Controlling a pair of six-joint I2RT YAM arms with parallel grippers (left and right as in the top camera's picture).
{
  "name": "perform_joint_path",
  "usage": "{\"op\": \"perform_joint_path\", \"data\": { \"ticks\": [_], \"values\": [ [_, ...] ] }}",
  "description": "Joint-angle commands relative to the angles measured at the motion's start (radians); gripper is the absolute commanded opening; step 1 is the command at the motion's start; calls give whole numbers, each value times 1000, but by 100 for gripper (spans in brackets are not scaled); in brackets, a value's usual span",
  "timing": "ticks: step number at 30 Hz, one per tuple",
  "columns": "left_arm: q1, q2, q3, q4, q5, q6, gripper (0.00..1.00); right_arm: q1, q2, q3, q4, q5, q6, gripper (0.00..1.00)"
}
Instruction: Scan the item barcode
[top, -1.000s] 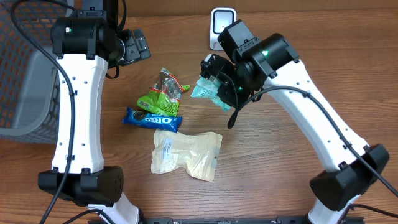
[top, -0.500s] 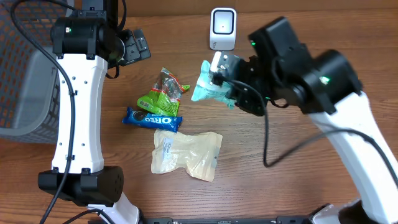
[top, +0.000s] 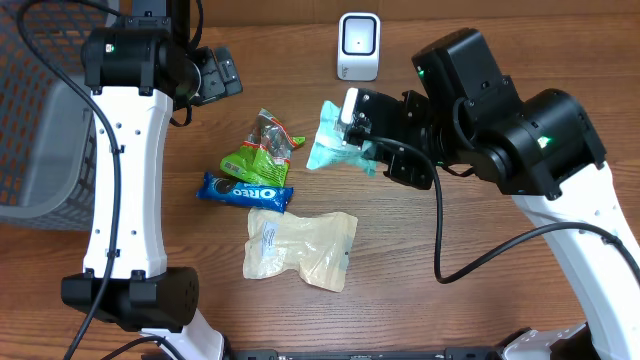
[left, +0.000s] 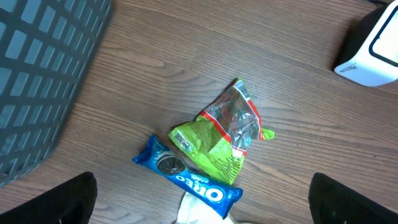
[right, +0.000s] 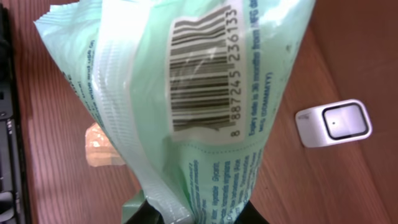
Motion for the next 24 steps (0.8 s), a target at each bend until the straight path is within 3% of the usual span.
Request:
{"op": "perform_joint_path", "data": {
  "ticks": [1,9,18,24],
  "values": [
    [2,11,3,5,4,16,100,-4,0,-11,20,-24,-8,4],
    [2,11,3,5,4,16,100,-10,126,-26,36,-21,2,4],
    [2,11,3,5,4,16,100,-89,366,-30,55,-16,140,4],
    [2,11,3,5,4,16,100,-129,523,-30,138,-15,298,14]
  ]
}}
